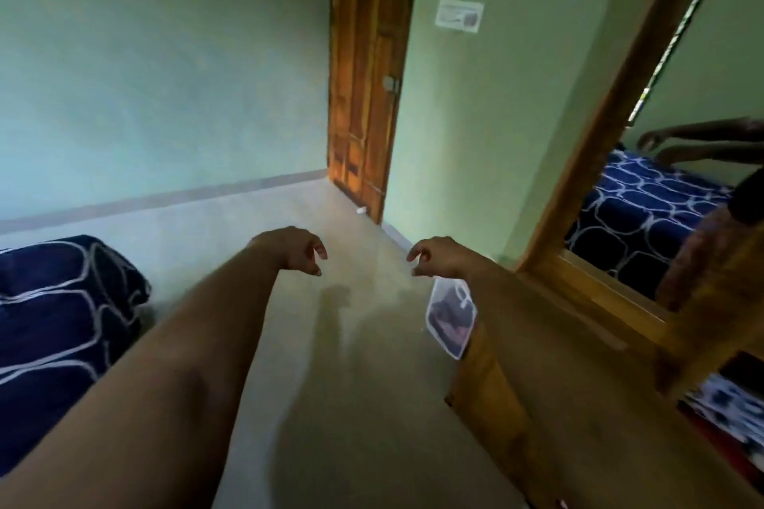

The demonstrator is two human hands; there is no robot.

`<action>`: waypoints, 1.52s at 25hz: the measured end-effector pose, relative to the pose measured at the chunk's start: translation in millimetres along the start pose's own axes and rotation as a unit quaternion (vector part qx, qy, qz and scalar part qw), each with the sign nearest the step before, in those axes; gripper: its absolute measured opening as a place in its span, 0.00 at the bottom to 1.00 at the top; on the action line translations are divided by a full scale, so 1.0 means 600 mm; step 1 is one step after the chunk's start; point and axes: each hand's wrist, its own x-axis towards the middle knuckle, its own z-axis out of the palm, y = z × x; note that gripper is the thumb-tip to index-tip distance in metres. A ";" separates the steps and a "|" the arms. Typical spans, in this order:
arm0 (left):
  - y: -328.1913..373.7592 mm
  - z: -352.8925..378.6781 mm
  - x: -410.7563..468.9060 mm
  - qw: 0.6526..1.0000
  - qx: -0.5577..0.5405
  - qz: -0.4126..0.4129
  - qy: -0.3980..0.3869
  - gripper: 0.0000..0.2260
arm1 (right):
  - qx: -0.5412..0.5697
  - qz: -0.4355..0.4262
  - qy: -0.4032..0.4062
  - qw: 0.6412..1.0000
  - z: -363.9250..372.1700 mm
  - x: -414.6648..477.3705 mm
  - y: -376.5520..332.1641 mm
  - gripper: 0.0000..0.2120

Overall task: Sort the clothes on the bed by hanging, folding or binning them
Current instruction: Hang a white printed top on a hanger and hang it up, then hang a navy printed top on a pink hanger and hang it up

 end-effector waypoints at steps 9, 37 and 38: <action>-0.337 -0.045 0.002 0.991 -0.067 -0.116 0.017 0.18 | -0.002 -0.098 -0.030 0.995 0.070 0.301 -0.200 0.16; -1.086 -0.278 0.558 0.954 -0.090 -0.272 0.087 0.16 | -0.048 -0.268 -0.092 0.958 0.004 1.407 -0.569 0.19; -1.139 -0.292 0.567 0.950 -0.097 -0.283 0.093 0.16 | -0.048 -0.271 -0.102 0.956 0.008 1.451 -0.609 0.20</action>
